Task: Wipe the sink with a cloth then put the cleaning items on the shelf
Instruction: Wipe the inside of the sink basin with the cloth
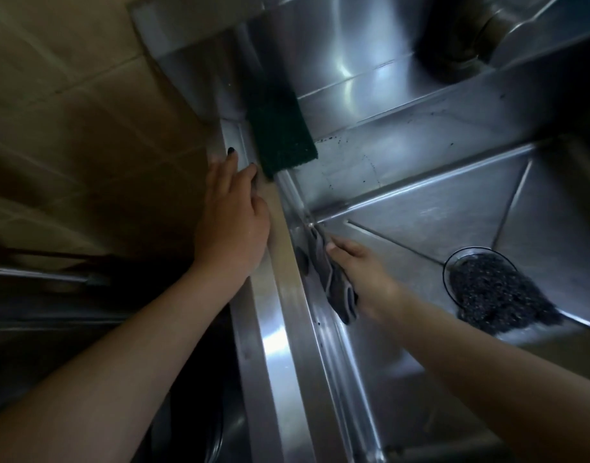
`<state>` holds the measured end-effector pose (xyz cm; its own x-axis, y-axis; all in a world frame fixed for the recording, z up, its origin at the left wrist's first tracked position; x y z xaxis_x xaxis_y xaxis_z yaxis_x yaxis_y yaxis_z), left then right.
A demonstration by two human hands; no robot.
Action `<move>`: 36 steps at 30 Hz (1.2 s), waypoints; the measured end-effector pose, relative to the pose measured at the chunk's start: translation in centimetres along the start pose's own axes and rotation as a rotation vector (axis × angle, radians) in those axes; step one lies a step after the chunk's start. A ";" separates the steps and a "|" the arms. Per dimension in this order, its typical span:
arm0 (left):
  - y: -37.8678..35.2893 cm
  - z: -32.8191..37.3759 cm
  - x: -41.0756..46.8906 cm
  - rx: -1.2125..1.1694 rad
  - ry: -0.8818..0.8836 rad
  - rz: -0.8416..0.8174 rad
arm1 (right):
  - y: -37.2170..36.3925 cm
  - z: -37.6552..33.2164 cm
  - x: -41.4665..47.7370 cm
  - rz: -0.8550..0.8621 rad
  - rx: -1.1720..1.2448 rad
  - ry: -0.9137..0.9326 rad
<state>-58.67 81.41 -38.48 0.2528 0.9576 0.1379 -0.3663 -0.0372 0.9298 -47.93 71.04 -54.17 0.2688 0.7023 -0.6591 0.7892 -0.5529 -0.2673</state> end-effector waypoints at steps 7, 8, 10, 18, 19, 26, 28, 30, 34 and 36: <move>0.2 -0.3 0.0 -0.040 0.006 0.032 | 0.8 -0.8 -3.0 -0.086 -0.001 0.009; 0.4 -0.3 0.0 -0.039 0.005 0.050 | 0.9 -1.0 -3.3 -0.095 -0.006 0.014; 1.0 -0.2 -0.2 -0.017 0.000 0.091 | 1.4 -1.0 -3.9 -0.094 -0.002 0.014; 3.1 -0.3 -4.5 -0.163 0.103 0.116 | 2.0 -2.6 -7.4 -0.192 -0.052 0.099; 3.3 0.3 -5.6 -0.138 0.073 0.105 | 1.9 -2.9 -8.0 -0.210 -0.065 0.124; 1.0 1.8 -13.3 -0.070 0.075 -0.076 | 0.1 -1.7 -12.9 -0.271 -0.204 0.244; 0.7 2.3 -14.4 0.054 0.035 -0.066 | -0.4 -1.1 -13.5 -0.264 -0.256 0.304; 0.7 2.6 -14.7 0.111 0.027 -0.039 | -0.4 -0.7 -13.6 -0.239 -0.320 0.385; 0.7 2.8 -14.6 0.163 0.031 -0.053 | -1.1 0.0 -13.8 -0.264 -0.403 0.473; 0.6 2.8 -14.8 0.199 0.026 -0.072 | -1.3 0.4 -13.8 -0.255 -0.417 0.484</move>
<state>-60.08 66.45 -38.98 0.2476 0.9669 0.0624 -0.1632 -0.0218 0.9864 -52.87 61.87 -45.00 0.1862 0.9626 -0.1970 0.9811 -0.1929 -0.0155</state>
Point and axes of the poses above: each hand's wrist, its own x-axis towards the middle knuckle, its own y-axis out of the back of the hand, z = x × y, the point moved 10 cm from there along x, towards the middle knuckle, and after that the axes turned 8 degrees about z, right-handed, at the moved point
